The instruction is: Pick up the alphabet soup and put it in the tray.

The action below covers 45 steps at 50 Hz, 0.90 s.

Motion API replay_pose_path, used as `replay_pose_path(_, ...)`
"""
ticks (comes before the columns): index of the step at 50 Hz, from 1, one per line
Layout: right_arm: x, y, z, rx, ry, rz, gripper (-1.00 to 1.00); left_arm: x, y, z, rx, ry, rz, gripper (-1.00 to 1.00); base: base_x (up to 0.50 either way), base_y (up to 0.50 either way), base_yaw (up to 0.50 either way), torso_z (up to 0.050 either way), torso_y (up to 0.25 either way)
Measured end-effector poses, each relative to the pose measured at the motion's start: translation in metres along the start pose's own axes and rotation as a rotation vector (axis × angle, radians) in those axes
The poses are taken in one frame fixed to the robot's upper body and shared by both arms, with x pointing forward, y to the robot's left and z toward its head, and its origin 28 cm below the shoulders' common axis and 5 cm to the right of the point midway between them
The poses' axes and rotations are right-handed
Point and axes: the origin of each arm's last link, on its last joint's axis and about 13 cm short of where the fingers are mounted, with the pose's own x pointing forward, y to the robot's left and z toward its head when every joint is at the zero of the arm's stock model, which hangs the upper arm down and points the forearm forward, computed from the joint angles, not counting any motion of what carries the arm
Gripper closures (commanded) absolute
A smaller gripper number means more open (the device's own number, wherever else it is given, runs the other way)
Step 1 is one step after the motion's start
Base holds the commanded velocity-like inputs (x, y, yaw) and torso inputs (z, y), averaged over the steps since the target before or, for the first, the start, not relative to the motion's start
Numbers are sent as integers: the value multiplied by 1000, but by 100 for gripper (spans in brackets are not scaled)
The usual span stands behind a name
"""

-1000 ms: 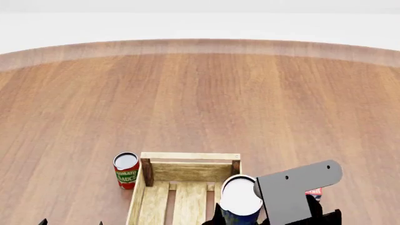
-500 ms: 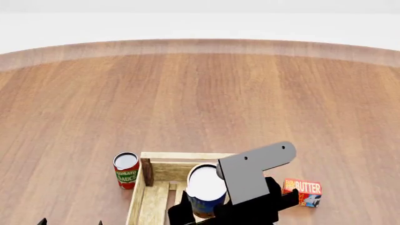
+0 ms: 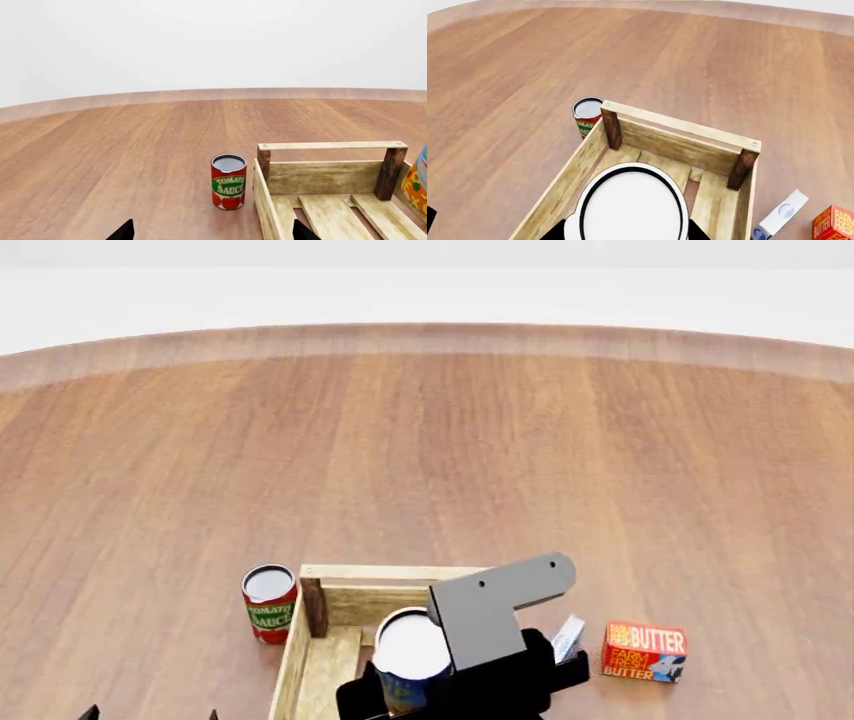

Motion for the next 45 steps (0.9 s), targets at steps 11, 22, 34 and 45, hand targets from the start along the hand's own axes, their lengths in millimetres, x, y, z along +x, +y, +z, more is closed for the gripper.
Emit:
replay_pose_path(11, 12, 2, -7, -1, 32, 4, 100, 0, 0, 0, -1, 0, 1, -100, 0, 0, 0, 0, 1)
replay_pose_path(22, 22, 4, -14, -4, 58, 10, 100, 0, 0, 1, -3, -1, 1, -100, 0, 0, 0, 0, 0)
replay_pose_path(34, 30, 7, -21, -10, 84, 15, 100, 0, 1, 1, -3, -1, 2, -100, 0, 0, 0, 0, 1)
replay_pose_path(45, 34, 9, -26, -12, 104, 19, 100, 0, 1, 1, -4, -2, 2, -100, 0, 0, 0, 0, 1)
